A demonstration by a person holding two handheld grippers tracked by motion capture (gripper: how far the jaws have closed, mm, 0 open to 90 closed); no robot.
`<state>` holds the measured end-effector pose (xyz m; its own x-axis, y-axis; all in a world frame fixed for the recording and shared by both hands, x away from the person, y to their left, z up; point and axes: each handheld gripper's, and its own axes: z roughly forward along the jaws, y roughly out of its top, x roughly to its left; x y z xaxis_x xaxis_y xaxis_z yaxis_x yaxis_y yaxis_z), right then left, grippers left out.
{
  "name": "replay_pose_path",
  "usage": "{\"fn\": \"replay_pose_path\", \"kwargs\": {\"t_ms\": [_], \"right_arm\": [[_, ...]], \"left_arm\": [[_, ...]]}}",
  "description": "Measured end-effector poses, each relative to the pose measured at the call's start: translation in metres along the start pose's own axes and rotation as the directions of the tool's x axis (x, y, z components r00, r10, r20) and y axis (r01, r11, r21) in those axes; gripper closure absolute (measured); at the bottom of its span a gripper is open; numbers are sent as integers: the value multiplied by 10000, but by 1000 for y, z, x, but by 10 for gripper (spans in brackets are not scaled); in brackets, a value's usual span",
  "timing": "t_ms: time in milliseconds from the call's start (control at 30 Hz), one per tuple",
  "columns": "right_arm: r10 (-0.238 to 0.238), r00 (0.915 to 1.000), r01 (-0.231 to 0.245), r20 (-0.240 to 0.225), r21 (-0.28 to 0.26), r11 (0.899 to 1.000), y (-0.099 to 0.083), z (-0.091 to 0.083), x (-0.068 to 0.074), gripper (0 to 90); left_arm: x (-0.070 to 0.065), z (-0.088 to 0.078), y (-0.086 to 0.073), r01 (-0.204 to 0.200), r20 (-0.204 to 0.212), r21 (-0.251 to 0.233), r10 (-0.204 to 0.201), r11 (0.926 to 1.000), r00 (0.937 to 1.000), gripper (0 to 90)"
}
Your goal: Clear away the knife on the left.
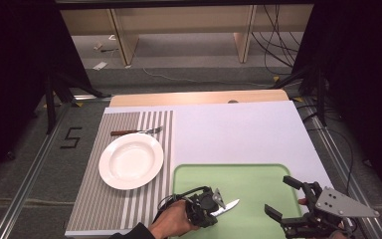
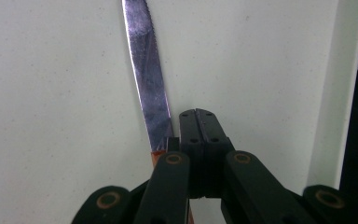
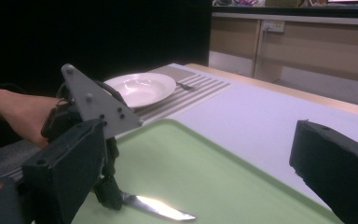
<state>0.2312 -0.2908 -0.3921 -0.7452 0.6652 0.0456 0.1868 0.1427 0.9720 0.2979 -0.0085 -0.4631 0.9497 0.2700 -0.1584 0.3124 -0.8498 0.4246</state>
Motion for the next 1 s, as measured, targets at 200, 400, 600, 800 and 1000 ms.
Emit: {"fn": "replay_pose_path", "kwargs": {"t_ms": [200, 400, 600, 800, 1000], "right_arm": [[1, 10000, -1, -4, 42, 10000, 0, 0, 0, 48], [-5, 10000, 5, -18, 44, 10000, 0, 0, 0, 49], [2, 10000, -1, -21, 43, 10000, 0, 0, 0, 49], [14, 10000, -14, -17, -6, 10000, 0, 0, 0, 49], [16, 10000, -16, -12, 20, 10000, 0, 0, 0, 49]], "left_arm": [[3, -2, -2, 170, -187, 62, -168, 9998, 9997, 897], [11, -5, -5, 485, -489, 5, -485, 9988, 9976, 897], [17, -8, -8, 688, -632, 24, -685, 9976, 9956, 897], [23, -11, -12, 933, -740, 30, -928, 9956, 9929, 897], [27, -14, -17, 1067, -790, 68, -1058, 9943, 9912, 897]]}}
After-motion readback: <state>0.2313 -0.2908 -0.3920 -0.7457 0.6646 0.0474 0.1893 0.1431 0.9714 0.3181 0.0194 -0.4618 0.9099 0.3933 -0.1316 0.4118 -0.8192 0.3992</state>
